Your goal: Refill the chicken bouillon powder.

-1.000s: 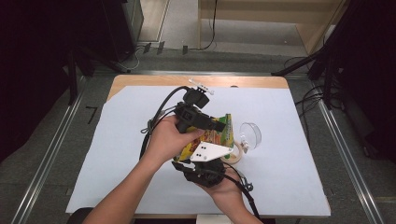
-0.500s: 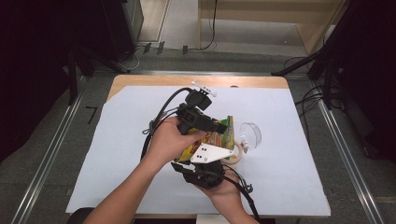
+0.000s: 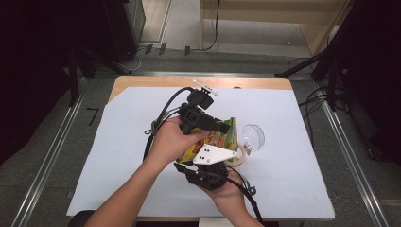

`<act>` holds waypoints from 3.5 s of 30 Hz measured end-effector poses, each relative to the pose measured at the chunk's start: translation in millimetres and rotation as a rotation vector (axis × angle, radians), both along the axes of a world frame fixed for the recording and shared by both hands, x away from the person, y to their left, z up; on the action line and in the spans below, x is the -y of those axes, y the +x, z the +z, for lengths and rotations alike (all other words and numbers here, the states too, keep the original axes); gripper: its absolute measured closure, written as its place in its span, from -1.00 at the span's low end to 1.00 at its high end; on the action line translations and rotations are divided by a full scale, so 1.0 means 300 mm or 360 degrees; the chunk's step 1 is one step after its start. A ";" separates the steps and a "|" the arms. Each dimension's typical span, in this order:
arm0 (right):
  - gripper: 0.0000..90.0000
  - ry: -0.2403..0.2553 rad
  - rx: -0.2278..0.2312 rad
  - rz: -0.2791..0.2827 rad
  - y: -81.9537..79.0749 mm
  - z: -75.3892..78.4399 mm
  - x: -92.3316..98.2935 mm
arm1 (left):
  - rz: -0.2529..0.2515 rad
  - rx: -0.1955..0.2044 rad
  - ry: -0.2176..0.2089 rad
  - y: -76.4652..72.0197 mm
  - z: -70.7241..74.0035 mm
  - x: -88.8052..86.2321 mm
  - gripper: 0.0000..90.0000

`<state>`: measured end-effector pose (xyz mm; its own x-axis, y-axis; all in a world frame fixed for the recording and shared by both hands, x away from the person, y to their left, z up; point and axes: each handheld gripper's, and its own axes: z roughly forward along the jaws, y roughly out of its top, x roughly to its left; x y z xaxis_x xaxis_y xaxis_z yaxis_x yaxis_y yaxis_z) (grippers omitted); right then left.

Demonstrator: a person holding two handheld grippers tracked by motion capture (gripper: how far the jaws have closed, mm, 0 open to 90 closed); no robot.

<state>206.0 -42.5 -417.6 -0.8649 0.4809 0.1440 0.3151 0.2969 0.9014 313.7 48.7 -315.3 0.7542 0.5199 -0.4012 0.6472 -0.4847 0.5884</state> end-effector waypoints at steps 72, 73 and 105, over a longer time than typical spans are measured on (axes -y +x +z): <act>0.63 0.0045 0.0047 -0.0065 -0.020 -0.018 0.003 | -0.0010 -0.0012 -0.0001 -0.025 0.012 0.007 0.73; 0.63 0.0045 0.0048 -0.0064 -0.020 -0.017 0.002 | -0.0007 -0.0008 0.0002 -0.026 0.013 0.008 0.74; 0.64 0.0043 0.0052 -0.0070 -0.014 -0.015 0.006 | -0.0006 -0.0003 -0.0022 -0.028 0.019 0.009 0.71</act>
